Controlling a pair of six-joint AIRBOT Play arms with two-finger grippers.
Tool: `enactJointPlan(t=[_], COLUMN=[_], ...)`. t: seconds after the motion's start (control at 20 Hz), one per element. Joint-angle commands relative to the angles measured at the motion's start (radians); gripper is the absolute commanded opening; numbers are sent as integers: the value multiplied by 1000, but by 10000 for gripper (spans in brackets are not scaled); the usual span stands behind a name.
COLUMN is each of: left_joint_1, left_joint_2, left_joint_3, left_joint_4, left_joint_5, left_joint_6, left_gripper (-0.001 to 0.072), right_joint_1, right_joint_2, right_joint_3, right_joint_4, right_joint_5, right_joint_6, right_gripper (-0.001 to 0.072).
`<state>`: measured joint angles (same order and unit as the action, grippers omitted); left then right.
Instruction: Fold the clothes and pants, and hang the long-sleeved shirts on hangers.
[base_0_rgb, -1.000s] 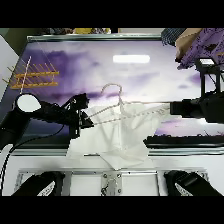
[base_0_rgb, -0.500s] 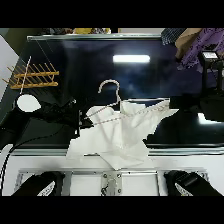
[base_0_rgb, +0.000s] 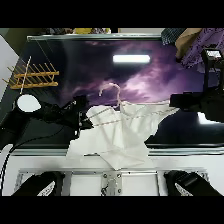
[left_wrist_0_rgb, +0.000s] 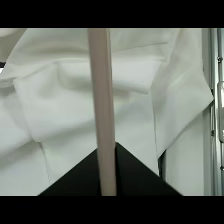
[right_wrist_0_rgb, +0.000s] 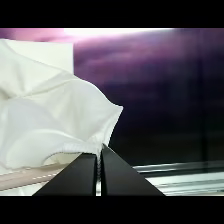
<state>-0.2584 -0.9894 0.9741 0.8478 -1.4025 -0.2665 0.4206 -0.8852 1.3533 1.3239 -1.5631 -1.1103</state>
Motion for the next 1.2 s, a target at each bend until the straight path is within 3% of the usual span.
enactJointPlan(t=[0.0,0.8,0.9,1.15], left_joint_1=[0,0,1,1], left_joint_2=[0,0,1,1], left_joint_3=[0,0,0,0], left_joint_4=[-2,-2,0,0], left_joint_5=[0,15,14,16], left_joint_6=[2,1,2,2], left_gripper=[25,25,25,25], right_joint_1=[5,170,173,173], right_joint_2=[17,57,56,58], right_joint_3=[1,0,1,0], right_joint_4=[57,147,106,-97], right_joint_5=[1,-3,-17,-214], right_joint_6=[3,3,4,-23], right_gripper=[22,22,22,22])
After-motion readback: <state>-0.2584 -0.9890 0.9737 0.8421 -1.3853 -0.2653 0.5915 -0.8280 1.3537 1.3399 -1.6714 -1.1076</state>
